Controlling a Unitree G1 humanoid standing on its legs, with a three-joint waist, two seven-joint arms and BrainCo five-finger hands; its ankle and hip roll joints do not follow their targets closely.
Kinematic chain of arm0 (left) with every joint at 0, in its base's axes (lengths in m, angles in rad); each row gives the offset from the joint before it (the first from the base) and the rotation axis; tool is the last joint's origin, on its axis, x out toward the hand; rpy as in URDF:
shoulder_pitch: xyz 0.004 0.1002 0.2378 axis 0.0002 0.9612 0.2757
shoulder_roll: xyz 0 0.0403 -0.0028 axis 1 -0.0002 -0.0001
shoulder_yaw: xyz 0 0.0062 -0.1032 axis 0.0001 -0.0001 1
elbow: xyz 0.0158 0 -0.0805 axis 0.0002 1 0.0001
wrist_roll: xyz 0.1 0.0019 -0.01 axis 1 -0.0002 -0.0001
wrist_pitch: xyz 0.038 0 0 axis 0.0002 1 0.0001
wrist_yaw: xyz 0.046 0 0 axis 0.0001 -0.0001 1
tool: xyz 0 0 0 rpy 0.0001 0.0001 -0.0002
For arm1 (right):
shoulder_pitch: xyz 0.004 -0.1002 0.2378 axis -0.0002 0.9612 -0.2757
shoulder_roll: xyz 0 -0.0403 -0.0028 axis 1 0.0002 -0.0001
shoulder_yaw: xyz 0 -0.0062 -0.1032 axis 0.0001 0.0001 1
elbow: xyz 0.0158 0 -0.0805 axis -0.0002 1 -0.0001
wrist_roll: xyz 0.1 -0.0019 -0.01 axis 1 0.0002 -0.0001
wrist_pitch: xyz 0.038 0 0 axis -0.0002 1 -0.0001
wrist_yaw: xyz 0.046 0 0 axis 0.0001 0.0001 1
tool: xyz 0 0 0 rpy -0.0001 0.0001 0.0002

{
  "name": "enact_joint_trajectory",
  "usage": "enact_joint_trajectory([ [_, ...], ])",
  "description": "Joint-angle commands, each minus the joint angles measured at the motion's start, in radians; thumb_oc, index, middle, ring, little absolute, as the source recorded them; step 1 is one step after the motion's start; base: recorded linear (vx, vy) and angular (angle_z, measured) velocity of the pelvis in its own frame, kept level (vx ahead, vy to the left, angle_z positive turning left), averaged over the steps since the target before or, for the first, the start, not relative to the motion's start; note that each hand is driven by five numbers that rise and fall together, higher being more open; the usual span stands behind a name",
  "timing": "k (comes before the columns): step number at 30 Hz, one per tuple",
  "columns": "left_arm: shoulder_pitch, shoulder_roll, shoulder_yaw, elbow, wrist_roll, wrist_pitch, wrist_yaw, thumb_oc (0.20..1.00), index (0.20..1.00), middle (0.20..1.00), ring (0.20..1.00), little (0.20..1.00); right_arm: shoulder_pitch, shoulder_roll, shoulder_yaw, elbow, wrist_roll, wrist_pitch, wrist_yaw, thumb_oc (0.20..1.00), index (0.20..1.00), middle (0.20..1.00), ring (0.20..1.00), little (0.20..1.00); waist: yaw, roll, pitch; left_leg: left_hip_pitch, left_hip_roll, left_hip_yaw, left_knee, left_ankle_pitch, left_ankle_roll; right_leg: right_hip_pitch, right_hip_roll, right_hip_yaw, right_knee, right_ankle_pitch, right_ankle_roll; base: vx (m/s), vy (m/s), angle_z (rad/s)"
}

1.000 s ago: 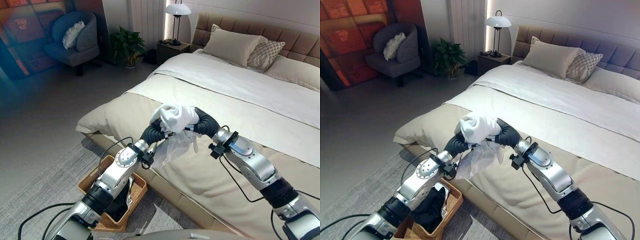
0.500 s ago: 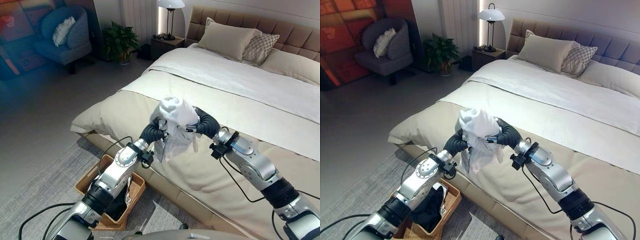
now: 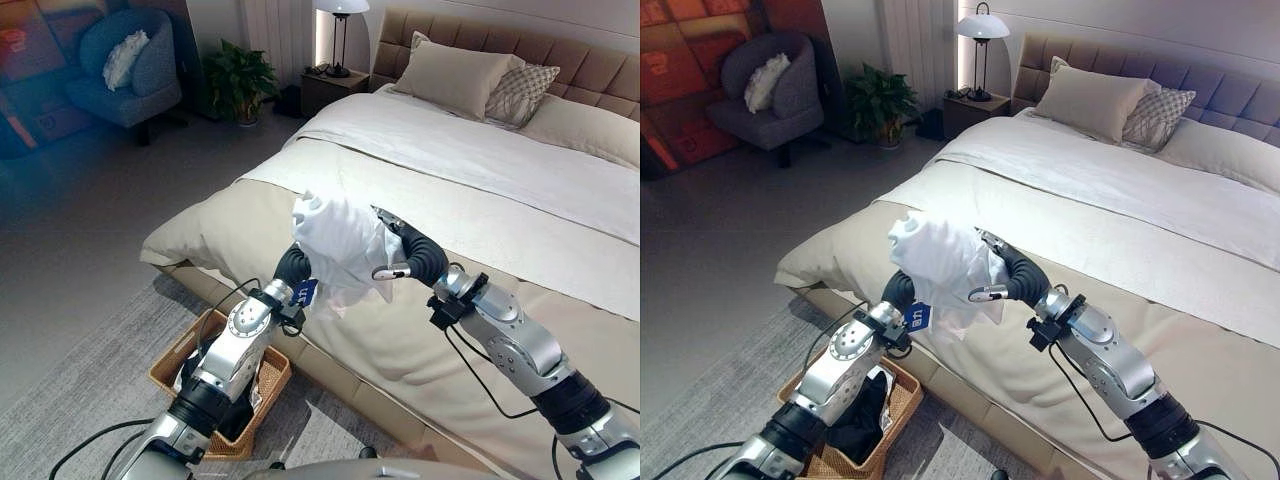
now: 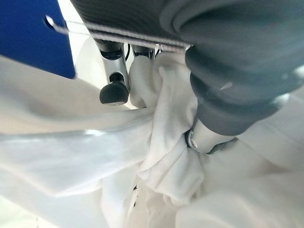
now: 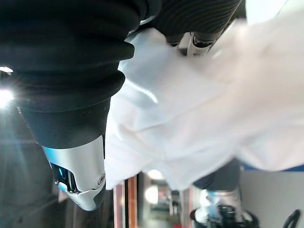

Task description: Pick up clothes into the bucket

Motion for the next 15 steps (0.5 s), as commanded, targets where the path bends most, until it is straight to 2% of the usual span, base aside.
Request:
enact_joint_trajectory([
  [1,-0.018,0.027,0.125,-0.013,-0.022,-0.115,0.049,0.200,0.200,0.200,0.200,0.200,0.050,0.028,-0.074,-0.056,0.029,-0.070,-0.003,1.000,1.000,1.000,1.000,1.000,-0.001,-0.051,-0.048,-0.056,-0.044,-0.017,0.109,-0.077,0.018,0.010,-0.079,0.011,0.124,-0.079,0.056,0.00,0.000,0.00],
  [8,0.073,0.055,0.339,-0.020,-0.006,-0.166,0.109,0.200,0.200,0.200,0.200,0.200,0.228,0.154,-0.243,0.036,-0.005,-0.104,-0.053,1.000,1.000,1.000,1.000,1.000,-0.004,-0.044,-0.042,-0.061,-0.045,-0.017,0.119,-0.085,0.018,0.003,-0.078,0.017,0.128,-0.084,0.054,0.01,0.004,-0.01],
  [11,0.107,0.077,0.438,-0.008,0.001,-0.186,0.138,0.200,0.200,0.200,0.200,0.200,0.289,0.203,-0.312,0.109,-0.080,-0.126,-0.093,1.000,1.000,1.000,1.000,1.000,-0.004,-0.042,-0.037,-0.064,-0.046,-0.019,0.123,-0.089,0.019,0.002,-0.078,0.017,0.128,-0.086,0.053,0.00,0.000,0.00],
  [15,0.125,0.111,0.527,0.026,0.008,-0.207,0.175,0.200,0.200,0.200,0.200,0.200,0.326,0.250,-0.346,0.261,-0.194,-0.131,-0.146,1.000,1.000,1.000,1.000,1.000,-0.002,-0.042,-0.025,-0.075,-0.049,-0.022,0.128,-0.090,0.017,-0.003,-0.078,0.017,0.126,-0.084,0.052,0.00,0.000,0.00],
])
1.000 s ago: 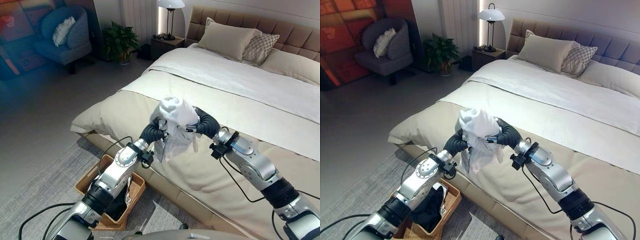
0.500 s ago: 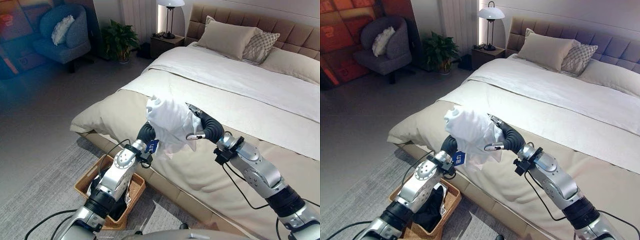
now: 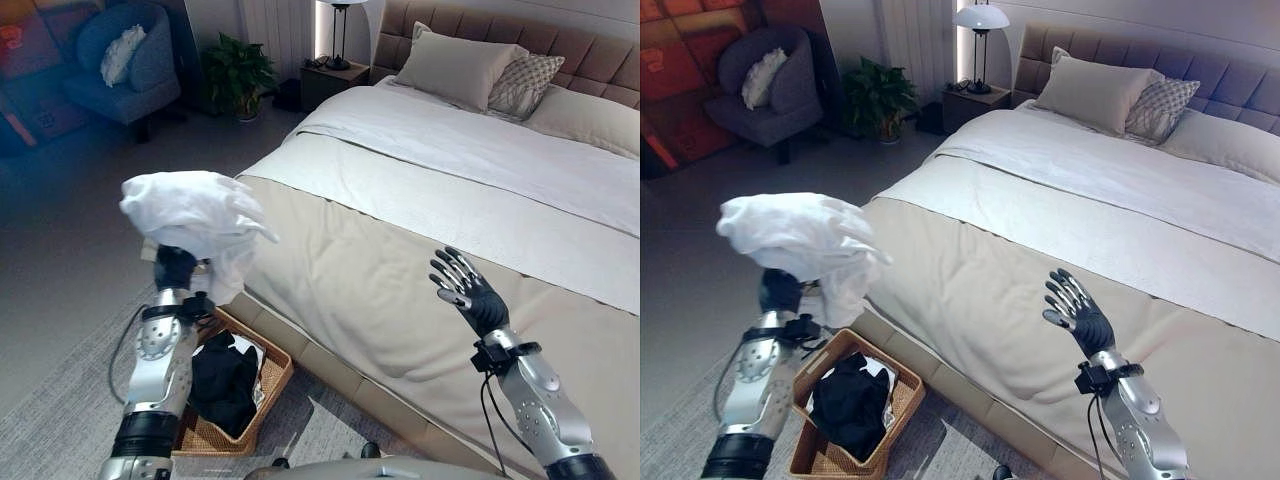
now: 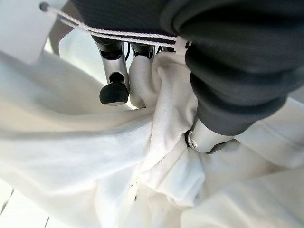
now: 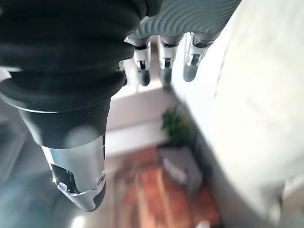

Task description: Pick up clothes into the bucket

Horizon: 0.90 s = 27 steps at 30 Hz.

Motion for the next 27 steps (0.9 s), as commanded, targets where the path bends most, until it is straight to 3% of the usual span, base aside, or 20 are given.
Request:
enact_joint_trajectory([
  [1,-0.046,0.088,0.054,0.020,0.007,-0.111,0.028,0.200,0.200,0.200,0.200,0.200,-0.016,0.019,-0.026,0.008,-0.104,-0.063,-0.038,1.000,1.000,1.000,1.000,1.000,-0.003,-0.053,-0.037,-0.074,-0.049,-0.029,0.132,-0.087,0.015,0.004,-0.078,0.009,0.127,-0.083,0.051,-0.04,0.018,-0.01],
  [2,-0.045,0.114,0.090,0.056,0.011,-0.123,0.048,0.200,0.200,0.200,0.200,0.200,-0.017,0.034,-0.033,0.130,-0.168,-0.067,-0.078,1.000,1.000,1.000,1.000,1.000,0.002,-0.055,-0.024,-0.087,-0.052,-0.031,0.140,-0.087,0.014,-0.003,-0.080,0.007,0.128,-0.080,0.053,-0.06,0.019,0.00],
  [7,-0.046,0.176,0.143,0.121,0.036,-0.142,0.097,0.200,0.200,0.200,0.200,0.200,-0.051,0.056,-0.022,0.361,-0.246,-0.069,-0.138,1.000,1.000,1.000,1.000,1.000,0.014,-0.063,0.020,-0.139,-0.056,-0.032,0.171,-0.086,0.013,-0.042,-0.081,0.012,0.132,-0.068,0.055,-0.07,0.016,0.00],
  [14,-0.118,0.271,0.118,0.243,0.063,-0.163,0.164,0.200,0.200,0.200,0.200,0.200,-0.112,0.063,0.053,0.660,-0.332,-0.083,-0.198,1.000,1.000,1.000,1.000,1.000,0.023,-0.086,0.118,-0.265,-0.062,-0.045,0.249,-0.080,0.008,-0.133,-0.079,0.019,0.151,-0.042,0.055,-0.15,0.026,0.00],
  [20,-0.200,0.305,0.064,0.325,0.067,-0.174,0.214,0.200,0.200,0.200,0.200,0.200,-0.162,0.052,0.103,0.744,-0.368,-0.105,-0.238,1.000,1.000,1.000,1.000,1.000,0.016,-0.097,0.214,-0.373,-0.057,-0.040,0.365,-0.100,0.006,-0.215,-0.082,0.033,0.197,-0.029,0.054,-0.12,0.045,0.04],
  [21,-0.224,0.313,0.049,0.357,0.065,-0.178,0.237,0.200,0.200,0.200,0.200,0.200,-0.182,0.043,0.124,0.759,-0.383,-0.117,-0.261,1.000,1.000,1.000,1.000,1.000,0.011,-0.103,0.254,-0.412,-0.049,-0.036,0.404,-0.107,0.004,-0.254,-0.081,0.048,0.216,-0.022,0.053,-0.13,0.046,-0.01],
  [27,-0.294,0.361,0.012,0.412,0.064,-0.179,0.294,0.200,0.200,0.200,0.200,0.200,-0.241,0.027,0.155,0.734,-0.379,-0.157,-0.310,1.000,1.000,1.000,1.000,1.000,-0.004,-0.132,0.353,-0.573,-0.017,-0.026,0.556,-0.137,0.012,-0.428,-0.061,0.087,0.343,-0.039,0.050,-0.17,0.042,-0.19],
])
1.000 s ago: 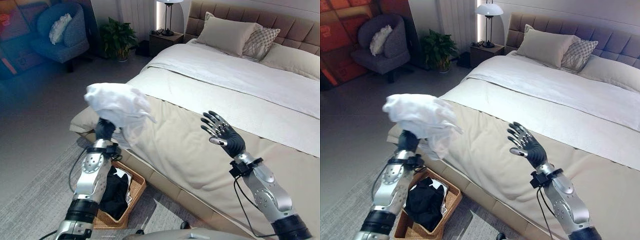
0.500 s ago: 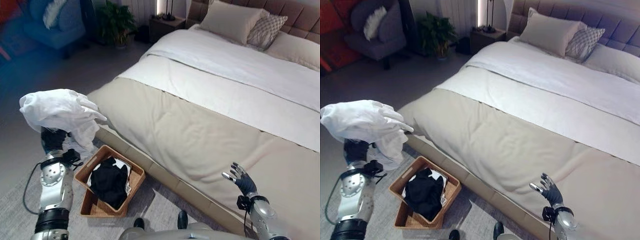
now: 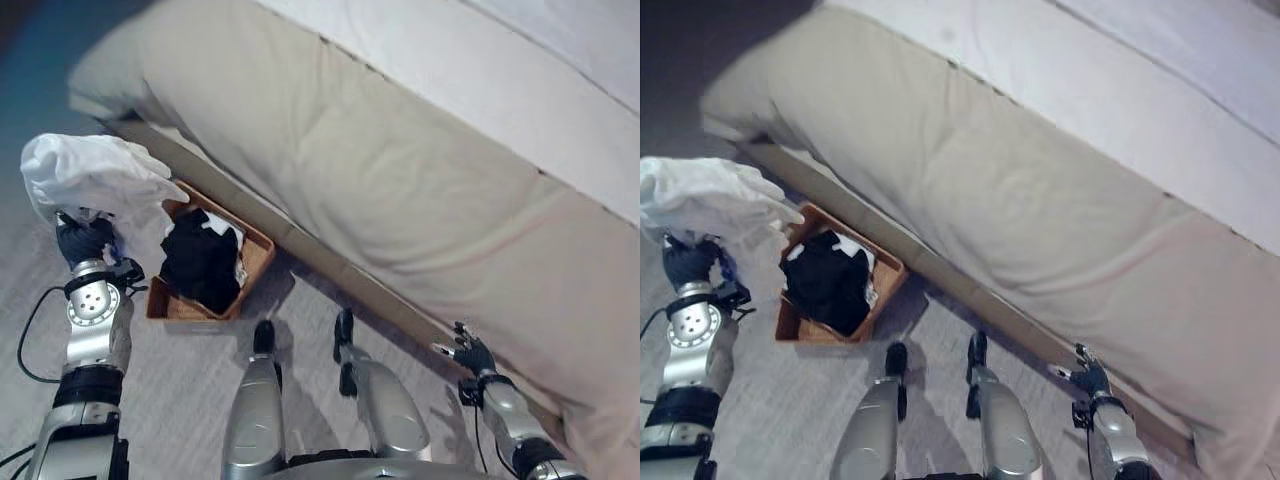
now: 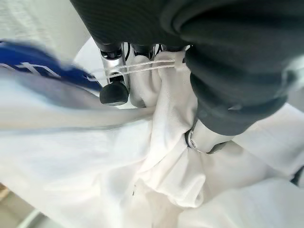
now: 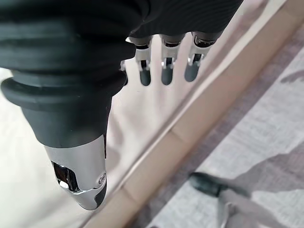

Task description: Pick up clothes into the bucket

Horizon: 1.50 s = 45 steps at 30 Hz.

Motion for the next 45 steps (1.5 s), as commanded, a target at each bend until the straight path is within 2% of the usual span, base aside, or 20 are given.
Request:
enact_joint_trajectory([
  [1,-0.060,0.068,-0.003,0.011,0.054,-0.079,0.052,0.200,0.200,0.200,0.200,0.200,0.010,-0.042,0.052,-0.062,0.000,-0.058,-0.044,1.000,1.000,1.000,1.000,1.000,-0.010,-0.018,-0.015,-0.076,-0.019,-0.028,0.123,-0.030,0.026,-0.034,-0.067,0.046,0.158,-0.081,0.054,-0.13,0.021,-0.15],
  [2,-0.063,0.068,-0.004,0.012,0.054,-0.079,0.053,0.200,0.200,0.200,0.200,0.200,0.009,-0.042,0.051,-0.062,0.000,-0.058,-0.044,1.000,1.000,1.000,1.000,1.000,-0.010,-0.017,-0.017,-0.083,-0.019,-0.028,0.130,-0.033,0.026,-0.041,-0.066,0.046,0.164,-0.083,0.055,-0.14,0.015,-0.13],
  [3,-0.096,0.072,-0.025,0.025,0.050,-0.077,0.064,0.200,0.200,0.200,0.200,0.200,-0.003,-0.050,0.051,-0.077,0.010,-0.066,-0.056,1.000,1.000,1.000,1.000,1.000,-0.011,-0.018,0.013,-0.132,-0.023,-0.036,0.186,-0.054,0.031,-0.084,-0.065,0.039,0.220,-0.105,0.052,-0.11,0.016,-0.12],
  [5,-0.111,0.073,-0.035,0.029,0.048,-0.076,0.071,0.200,0.200,0.200,0.200,0.200,-0.003,-0.055,0.049,-0.087,0.013,-0.073,-0.062,1.000,1.000,1.000,1.000,1.000,-0.016,-0.019,0.013,-0.170,-0.025,-0.042,0.214,-0.062,0.033,-0.117,-0.068,0.033,0.245,-0.113,0.051,-0.11,0.009,0.03],
  [13,-0.231,0.122,-0.104,0.097,0.008,-0.068,0.101,0.200,0.200,0.200,0.200,0.200,-0.030,-0.093,0.044,-0.179,0.068,-0.116,-0.116,1.000,1.000,1.000,1.000,1.000,-0.055,-0.053,0.014,-0.471,-0.027,-0.083,0.400,-0.097,0.042,-0.399,-0.059,0.009,0.412,-0.150,0.040,-0.06,0.002,0.09],
  [18,-0.278,0.125,-0.124,0.140,-0.014,-0.059,0.118,0.200,0.200,0.200,0.200,0.200,-0.034,-0.098,0.042,-0.206,0.090,-0.133,-0.137,1.000,1.000,1.000,1.000,1.000,-0.062,-0.065,0.014,-0.550,-0.026,-0.097,0.439,-0.108,0.045,-0.474,-0.060,-0.002,0.452,-0.160,0.040,0.02,0.000,0.08],
  [19,-0.285,0.124,-0.136,0.156,-0.026,-0.051,0.121,0.200,0.200,0.200,0.200,0.200,-0.034,-0.098,0.048,-0.204,0.099,-0.136,-0.148,1.000,1.000,1.000,1.000,1.000,-0.062,-0.069,0.014,-0.558,-0.021,-0.105,0.467,-0.150,0.046,-0.480,-0.056,-0.007,0.474,-0.192,0.048,0.11,-0.005,0.05],
  [22,-0.289,0.113,-0.130,0.185,-0.057,-0.048,0.125,0.200,0.200,0.200,0.200,0.200,-0.036,-0.092,0.058,-0.208,0.104,-0.140,-0.156,1.000,1.000,1.000,1.000,1.000,-0.062,-0.075,0.014,-0.585,-0.017,-0.111,0.484,-0.159,0.049,-0.502,-0.055,-0.014,0.479,-0.193,0.049,0.05,0.003,0.00],
  [24,-0.291,0.105,-0.124,0.201,-0.082,-0.045,0.124,0.200,0.200,0.200,0.200,0.200,-0.037,-0.090,0.062,-0.213,0.107,-0.141,-0.161,1.000,1.000,1.000,1.000,1.000,-0.063,-0.080,0.014,-0.601,-0.018,-0.113,0.491,-0.163,0.050,-0.512,-0.054,-0.017,0.478,-0.194,0.049,-0.03,-0.001,0.01],
  [25,-0.300,0.105,-0.121,0.215,-0.093,-0.042,0.120,0.200,0.200,0.200,0.200,0.200,-0.042,-0.090,0.060,-0.215,0.109,-0.143,-0.163,1.000,1.000,1.000,1.000,1.000,-0.067,-0.085,0.014,-0.632,-0.021,-0.111,0.483,-0.127,0.052,-0.535,-0.058,-0.023,0.463,-0.163,0.042,0.02,0.001,0.04],
  [26,-0.294,0.104,-0.122,0.217,-0.093,-0.042,0.120,0.200,0.200,0.200,0.200,0.200,-0.037,-0.090,0.064,-0.214,0.109,-0.142,-0.162,1.000,1.000,1.000,1.000,1.000,-0.064,-0.083,0.014,-0.610,-0.019,-0.115,0.494,-0.163,0.051,-0.517,-0.054,-0.020,0.477,-0.193,0.049,0.03,0.007,0.03],
  [27,-0.290,0.103,-0.122,0.224,-0.093,-0.034,0.122,1.000,1.000,1.000,1.000,1.000,-0.034,-0.094,0.065,-0.220,0.111,-0.145,-0.164,1.000,1.000,1.000,1.000,1.000,-0.063,-0.085,0.014,-0.618,-0.019,-0.117,0.502,-0.169,0.053,-0.523,-0.050,-0.019,0.478,-0.195,0.050,0.10,0.018,0.01],
  [38,-0.302,0.058,-0.100,0.323,-0.173,0.011,0.118,1.000,1.000,1.000,1.000,1.000,-0.044,-0.098,0.077,-0.226,0.113,-0.131,-0.168,1.000,1.000,1.000,1.000,1.000,-0.065,-0.090,0.014,-0.608,-0.016,-0.113,0.475,-0.163,0.053,-0.507,-0.053,-0.028,0.436,-0.183,0.051,-0.01,0.002,0.00],
  [39,-0.314,0.052,-0.094,0.336,-0.190,0.014,0.117,1.000,1.000,1.000,1.000,1.000,-0.057,-0.100,0.075,-0.232,0.110,-0.129,-0.170,1.000,1.000,1.000,1.000,1.000,-0.070,-0.092,0.014,-0.627,-0.019,-0.107,0.457,-0.122,0.054,-0.525,-0.059,-0.029,0.415,-0.149,0.044,0.00,0.000,0.00],
  [40,-0.306,0.051,-0.095,0.339,-0.190,0.014,0.116,1.000,1.000,1.000,1.000,1.000,-0.050,-0.101,0.080,-0.231,0.110,-0.129,-0.170,1.000,1.000,1.000,1.000,1.000,-0.066,-0.090,0.014,-0.601,-0.015,-0.111,0.468,-0.160,0.053,-0.503,-0.054,-0.026,0.429,-0.180,0.051,-0.09,0.014,-0.01],
  [41,-0.313,0.044,-0.088,0.337,-0.199,0.016,0.116,1.000,1.000,1.000,1.000,1.000,-0.059,-0.104,0.075,-0.236,0.108,-0.127,-0.171,1.000,1.000,1.000,1.000,1.000,-0.069,-0.091,0.014,-0.622,-0.020,-0.103,0.451,-0.119,0.053,-0.522,-0.059,-0.029,0.412,-0.148,0.043,0.00,0.012,-0.04],
  [42,-0.305,0.034,-0.088,0.327,-0.199,0.017,0.116,1.000,1.000,1.000,1.000,1.000,-0.060,-0.109,0.074,-0.236,0.107,-0.125,-0.172,1.000,1.000,1.000,1.000,1.000,-0.069,-0.087,0.014,-0.610,-0.020,-0.102,0.439,-0.113,0.052,-0.516,-0.061,-0.026,0.407,-0.146,0.042,0.00,0.000,0.00],
  [43,-0.292,0.033,-0.087,0.333,-0.192,0.023,0.112,1.000,1.000,1.000,1.000,1.000,-0.055,-0.113,0.077,-0.239,0.107,-0.124,-0.170,1.000,1.000,1.000,1.000,1.000,-0.068,-0.081,0.014,-0.581,-0.016,-0.104,0.444,-0.146,0.050,-0.493,-0.057,-0.021,0.417,-0.174,0.048,0.06,0.027,-0.04],
  [44,-0.286,0.032,-0.081,0.341,-0.192,0.023,0.110,1.000,1.000,1.000,1.000,1.000,-0.055,-0.116,0.077,-0.237,0.105,-0.122,-0.169,1.000,1.000,1.000,1.000,1.000,-0.068,-0.079,0.014,-0.574,-0.016,-0.101,0.438,-0.142,0.050,-0.490,-0.056,-0.019,0.416,-0.172,0.048,0.00,0.000,0.00],
  [45,-0.288,0.028,-0.076,0.344,-0.191,0.024,0.107,1.000,1.000,1.000,1.000,1.000,-0.063,-0.115,0.073,-0.231,0.105,-0.119,-0.168,1.000,1.000,1.000,1.000,1.000,-0.071,-0.079,0.014,-0.588,-0.020,-0.090,0.416,-0.102,0.051,-0.504,-0.062,-0.021,0.396,-0.140,0.040,-0.02,0.016,-0.04],
])
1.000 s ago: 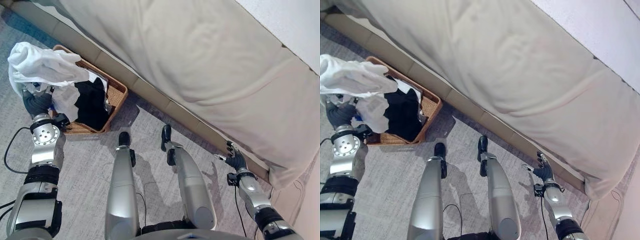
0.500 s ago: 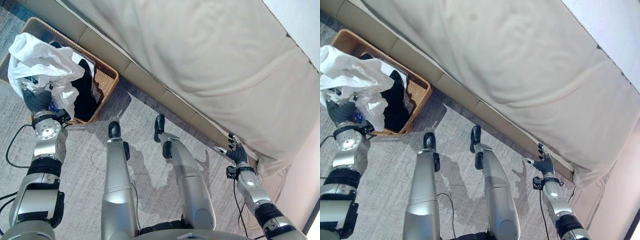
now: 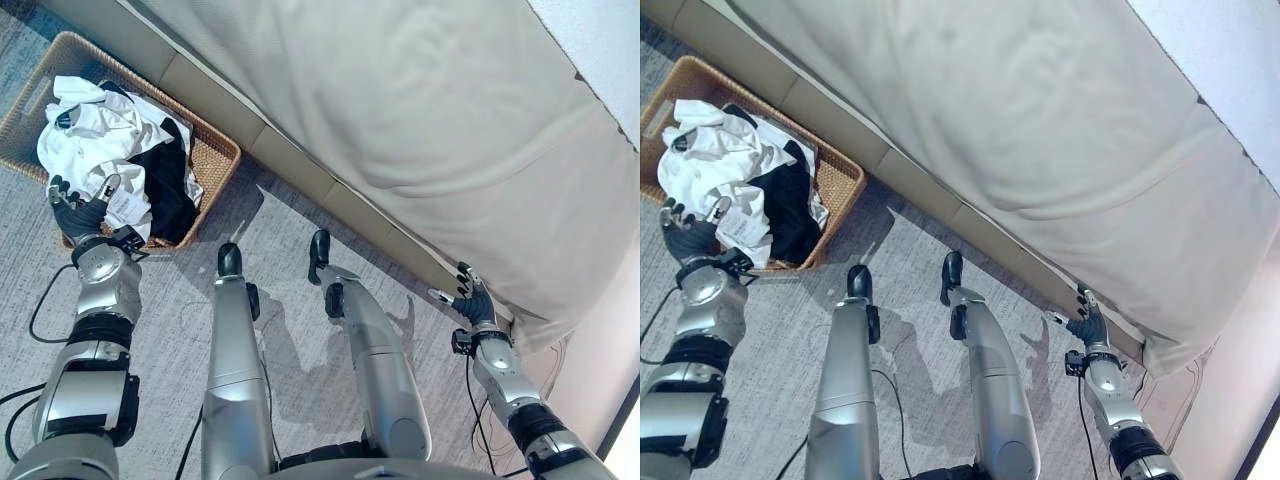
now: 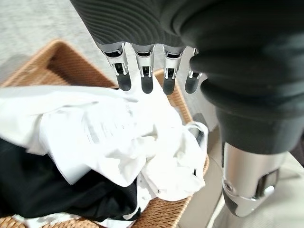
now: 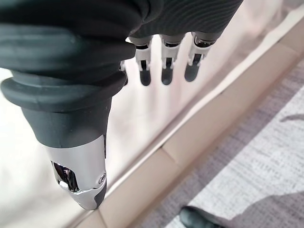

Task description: Pick up clothes into the bucket

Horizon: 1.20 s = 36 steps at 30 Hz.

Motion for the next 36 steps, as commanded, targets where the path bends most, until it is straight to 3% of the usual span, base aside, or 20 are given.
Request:
enact_joint_trajectory([
  [1,0.010,0.032,0.042,-0.014,0.011,-0.027,0.000,1.000,1.000,1.000,1.000,1.000,0.009,-0.054,-0.009,-0.051,0.012,-0.013,-0.020,1.000,1.000,1.000,1.000,1.000,0.028,-0.037,0.018,0.085,-0.008,-0.002,-0.044,-0.011,-0.007,0.086,-0.039,0.036,0.014,-0.060,0.044,-0.02,0.002,-0.05],
  [2,0.011,0.031,0.043,-0.015,0.011,-0.027,0.001,1.000,1.000,1.000,1.000,1.000,0.009,-0.054,-0.008,-0.051,0.012,-0.013,-0.021,1.000,1.000,1.000,1.000,1.000,0.028,-0.037,0.018,0.087,-0.008,-0.002,-0.046,-0.010,-0.007,0.087,-0.039,0.037,0.013,-0.059,0.044,-0.02,-0.001,-0.04],
  [3,0.028,0.009,0.050,-0.022,0.020,-0.027,-0.001,1.000,1.000,1.000,1.000,1.000,0.002,-0.051,-0.013,-0.054,0.005,-0.010,-0.022,1.000,1.000,1.000,1.000,1.000,0.027,-0.032,0.018,0.084,-0.013,0.008,-0.083,0.040,-0.009,0.079,-0.048,0.035,-0.018,-0.023,0.038,-0.09,-0.016,-0.04],
  [5,0.046,-0.007,0.055,-0.031,0.025,-0.029,-0.001,1.000,1.000,1.000,1.000,1.000,0.004,-0.048,-0.012,-0.052,0.003,-0.008,-0.023,1.000,1.000,1.000,1.000,1.000,0.028,-0.027,0.018,0.102,-0.014,0.012,-0.103,0.049,-0.010,0.093,-0.050,0.037,-0.029,-0.020,0.038,-0.05,-0.025,0.01],
  [10,0.166,-0.126,0.040,-0.053,0.064,-0.046,-0.064,1.000,1.000,1.000,1.000,1.000,-0.015,-0.031,-0.027,-0.016,0.004,-0.009,-0.014,1.000,1.000,1.000,1.000,1.000,0.054,0.034,0.018,0.251,-0.020,0.042,-0.244,0.103,-0.022,0.203,-0.061,0.042,-0.094,-0.006,0.037,-0.01,-0.017,0.01],
  [11,0.167,-0.126,0.039,-0.053,0.064,-0.046,-0.065,1.000,1.000,1.000,1.000,1.000,-0.015,-0.032,-0.026,-0.016,0.004,-0.009,-0.014,1.000,1.000,1.000,1.000,1.000,0.054,0.033,0.018,0.254,-0.020,0.042,-0.247,0.104,-0.022,0.205,-0.062,0.042,-0.096,-0.006,0.037,0.01,-0.039,0.01],
  [12,0.203,-0.167,0.018,-0.057,0.090,-0.049,-0.095,1.000,1.000,1.000,1.000,1.000,-0.024,-0.030,-0.035,0.009,-0.002,-0.005,-0.007,1.000,1.000,1.000,1.000,1.000,0.063,0.060,0.018,0.331,-0.023,0.051,-0.301,0.120,-0.025,0.262,-0.066,0.043,-0.114,-0.004,0.036,0.01,-0.039,-0.01],
  [20,0.308,-0.261,-0.047,-0.045,0.125,-0.050,-0.246,1.000,1.000,1.000,1.000,1.000,-0.028,-0.019,-0.063,0.109,-0.014,0.010,0.042,1.000,1.000,1.000,1.000,1.000,0.068,0.132,0.012,0.653,-0.021,0.071,-0.530,0.193,-0.048,0.535,-0.056,0.045,-0.222,0.004,0.034,0.08,-0.071,-0.01],
  [22,0.360,-0.291,-0.074,-0.042,0.170,-0.054,-0.280,1.000,1.000,1.000,1.000,1.000,-0.007,-0.007,-0.061,0.167,-0.020,0.020,0.073,1.000,1.000,1.000,1.000,1.000,0.067,0.157,-0.057,0.735,-0.013,0.075,-0.604,0.212,-0.056,0.605,-0.043,0.044,-0.264,0.001,0.034,0.21,-0.145,0.02],
  [28,0.446,-0.348,-0.111,-0.005,0.288,-0.068,-0.292,1.000,1.000,1.000,1.000,1.000,0.065,0.044,-0.041,0.251,-0.025,0.035,0.133,1.000,1.000,1.000,1.000,1.000,0.067,0.183,-0.181,0.867,-0.006,0.078,-0.702,0.235,-0.069,0.732,-0.012,0.036,-0.342,-0.010,0.023,0.14,-0.117,-0.04],
  [36,0.518,-0.427,-0.171,0.122,0.382,-0.044,-0.330,1.000,1.000,1.000,1.000,1.000,0.119,0.094,-0.010,0.334,-0.031,0.049,0.191,1.000,1.000,1.000,1.000,1.000,0.058,0.184,-0.307,0.986,0.016,0.100,-0.735,0.226,-0.078,0.866,0.007,0.024,-0.395,-0.031,0.012,0.09,-0.067,0.00],
])
